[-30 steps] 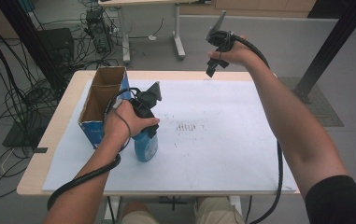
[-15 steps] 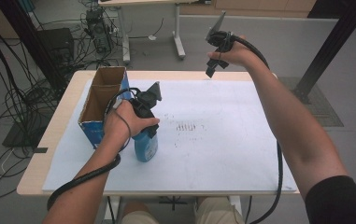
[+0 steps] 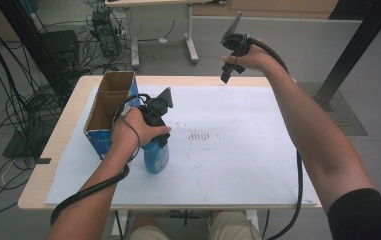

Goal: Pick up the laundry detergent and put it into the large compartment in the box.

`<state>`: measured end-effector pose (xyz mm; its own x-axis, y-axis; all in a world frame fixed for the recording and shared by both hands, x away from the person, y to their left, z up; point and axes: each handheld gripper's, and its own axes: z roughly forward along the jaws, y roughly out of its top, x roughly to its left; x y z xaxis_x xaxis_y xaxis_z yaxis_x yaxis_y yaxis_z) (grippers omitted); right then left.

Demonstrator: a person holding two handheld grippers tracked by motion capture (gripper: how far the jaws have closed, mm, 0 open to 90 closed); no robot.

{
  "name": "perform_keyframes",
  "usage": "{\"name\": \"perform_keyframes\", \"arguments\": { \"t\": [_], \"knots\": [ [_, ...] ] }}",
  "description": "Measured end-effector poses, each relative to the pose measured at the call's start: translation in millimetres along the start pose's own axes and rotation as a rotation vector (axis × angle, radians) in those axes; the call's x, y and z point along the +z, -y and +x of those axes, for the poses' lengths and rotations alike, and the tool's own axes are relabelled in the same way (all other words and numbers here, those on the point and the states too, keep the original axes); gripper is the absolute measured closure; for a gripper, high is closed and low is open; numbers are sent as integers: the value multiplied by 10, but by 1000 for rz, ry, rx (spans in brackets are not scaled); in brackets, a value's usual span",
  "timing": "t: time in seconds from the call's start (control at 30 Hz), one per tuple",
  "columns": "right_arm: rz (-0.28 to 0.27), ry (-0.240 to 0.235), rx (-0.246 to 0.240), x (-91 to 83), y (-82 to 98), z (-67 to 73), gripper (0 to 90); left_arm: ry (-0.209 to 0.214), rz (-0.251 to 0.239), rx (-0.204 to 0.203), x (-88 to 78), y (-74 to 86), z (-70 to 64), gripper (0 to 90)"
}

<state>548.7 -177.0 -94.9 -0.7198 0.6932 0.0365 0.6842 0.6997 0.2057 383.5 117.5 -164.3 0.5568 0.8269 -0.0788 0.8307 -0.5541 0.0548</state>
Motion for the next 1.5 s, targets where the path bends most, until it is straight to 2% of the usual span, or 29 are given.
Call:
{"name": "perform_keyframes", "arguments": {
  "t": [1.07,1.27,1.37,1.5],
  "knots": [
    [3,-3,0,39,6,3,61,0,-1,-3,-1,0,-3,377],
    [1,-3,-3,38,16,4,60,12,-6,-7,-16,4,24,378],
    [3,-5,-9,45,14,16,61,16,-10,-2,-80,1,5,378],
    [-1,-6,-11,32,22,29,61,12,-21,15,-282,2,-57,378]
  ]
}}
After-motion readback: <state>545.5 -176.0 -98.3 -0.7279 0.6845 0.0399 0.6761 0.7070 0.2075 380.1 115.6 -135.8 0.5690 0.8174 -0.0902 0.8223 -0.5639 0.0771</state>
